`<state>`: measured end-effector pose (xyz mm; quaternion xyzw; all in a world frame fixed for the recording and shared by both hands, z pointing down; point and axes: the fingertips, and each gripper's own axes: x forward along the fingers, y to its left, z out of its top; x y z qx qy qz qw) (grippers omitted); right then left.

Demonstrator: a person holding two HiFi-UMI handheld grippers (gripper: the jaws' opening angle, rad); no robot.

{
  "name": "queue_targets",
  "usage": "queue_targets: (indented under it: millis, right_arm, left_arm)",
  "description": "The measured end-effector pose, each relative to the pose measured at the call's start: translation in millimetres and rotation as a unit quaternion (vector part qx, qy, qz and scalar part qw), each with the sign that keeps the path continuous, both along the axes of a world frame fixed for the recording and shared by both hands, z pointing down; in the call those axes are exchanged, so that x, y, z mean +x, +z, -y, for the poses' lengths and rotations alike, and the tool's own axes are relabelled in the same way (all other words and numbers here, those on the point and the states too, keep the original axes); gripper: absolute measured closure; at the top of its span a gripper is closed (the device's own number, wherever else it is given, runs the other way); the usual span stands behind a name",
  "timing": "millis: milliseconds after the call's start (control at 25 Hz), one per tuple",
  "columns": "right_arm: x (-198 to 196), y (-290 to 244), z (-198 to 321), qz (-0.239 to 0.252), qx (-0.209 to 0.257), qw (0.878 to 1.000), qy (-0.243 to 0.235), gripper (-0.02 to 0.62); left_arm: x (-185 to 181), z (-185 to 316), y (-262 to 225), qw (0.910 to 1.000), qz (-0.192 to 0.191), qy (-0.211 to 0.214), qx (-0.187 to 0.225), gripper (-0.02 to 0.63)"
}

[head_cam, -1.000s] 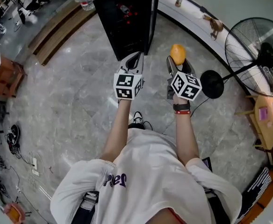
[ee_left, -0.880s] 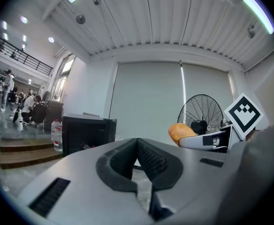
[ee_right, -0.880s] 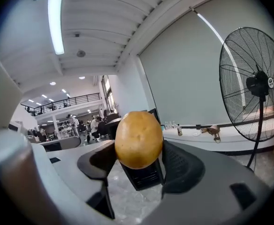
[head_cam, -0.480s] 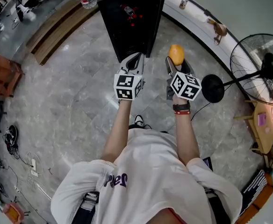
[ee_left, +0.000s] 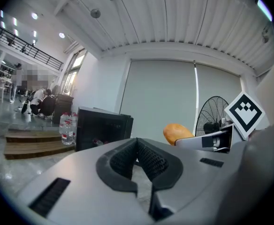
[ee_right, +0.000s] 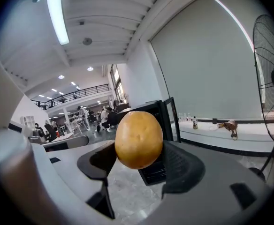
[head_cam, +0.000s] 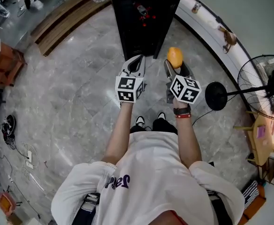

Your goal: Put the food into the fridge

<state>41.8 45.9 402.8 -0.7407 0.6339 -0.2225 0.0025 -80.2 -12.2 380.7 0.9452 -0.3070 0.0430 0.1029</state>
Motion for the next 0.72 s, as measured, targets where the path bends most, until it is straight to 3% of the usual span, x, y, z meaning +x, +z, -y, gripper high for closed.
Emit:
queue_targets:
  millis: [360,720]
  right_arm:
    - [7,14,56,0.013,-0.002,0.997,-0.074,0.279]
    - [45,17,136,0.025,0.006,0.988,-0.149,0.280]
  left_arm:
    - [5,37,11,0.9975,0.014,-0.070,-0.001,0.588]
    - [55,89,13,0.9910,0.023,-0.132,0.002,0.588]
